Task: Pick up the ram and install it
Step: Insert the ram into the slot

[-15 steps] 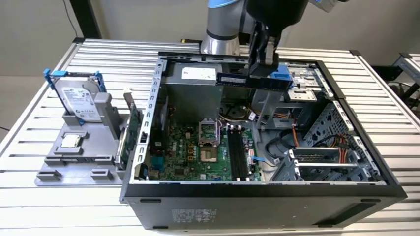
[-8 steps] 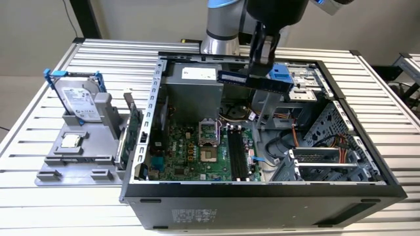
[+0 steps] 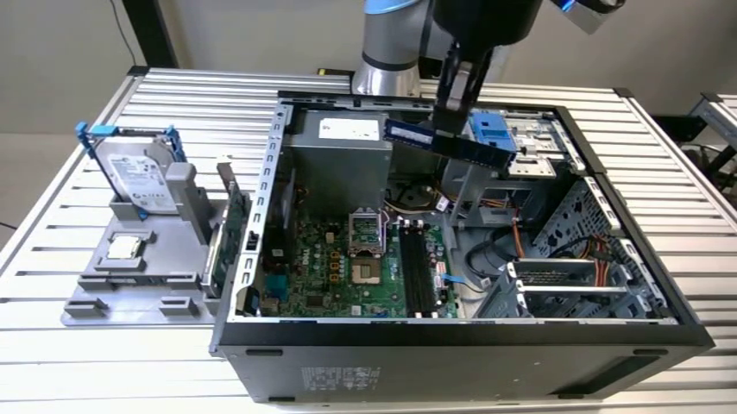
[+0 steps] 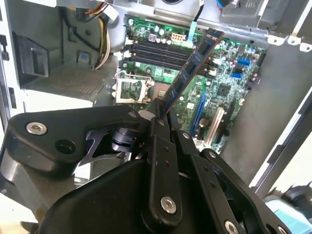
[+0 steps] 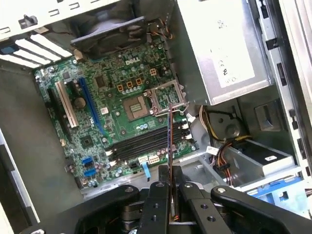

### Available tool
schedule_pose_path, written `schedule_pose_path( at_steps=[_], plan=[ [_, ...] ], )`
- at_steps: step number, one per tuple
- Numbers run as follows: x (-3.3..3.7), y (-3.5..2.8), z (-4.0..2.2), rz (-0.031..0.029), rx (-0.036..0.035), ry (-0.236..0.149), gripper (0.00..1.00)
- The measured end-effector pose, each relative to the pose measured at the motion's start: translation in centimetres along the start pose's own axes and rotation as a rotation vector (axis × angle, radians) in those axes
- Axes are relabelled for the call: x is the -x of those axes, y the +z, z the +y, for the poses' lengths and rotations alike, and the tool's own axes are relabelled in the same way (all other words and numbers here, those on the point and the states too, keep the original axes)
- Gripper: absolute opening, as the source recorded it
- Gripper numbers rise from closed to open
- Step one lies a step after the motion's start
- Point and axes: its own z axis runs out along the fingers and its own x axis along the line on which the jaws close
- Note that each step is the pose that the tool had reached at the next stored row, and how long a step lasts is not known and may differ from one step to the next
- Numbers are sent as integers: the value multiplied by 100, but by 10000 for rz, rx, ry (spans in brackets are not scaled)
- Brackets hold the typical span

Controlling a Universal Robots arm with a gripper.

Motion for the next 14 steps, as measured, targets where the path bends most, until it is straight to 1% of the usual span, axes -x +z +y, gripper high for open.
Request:
schedule_pose_path(
  at_steps=[14],
  plan=[
    [0, 0, 0, -25, -92, 2376, 0]
  ],
)
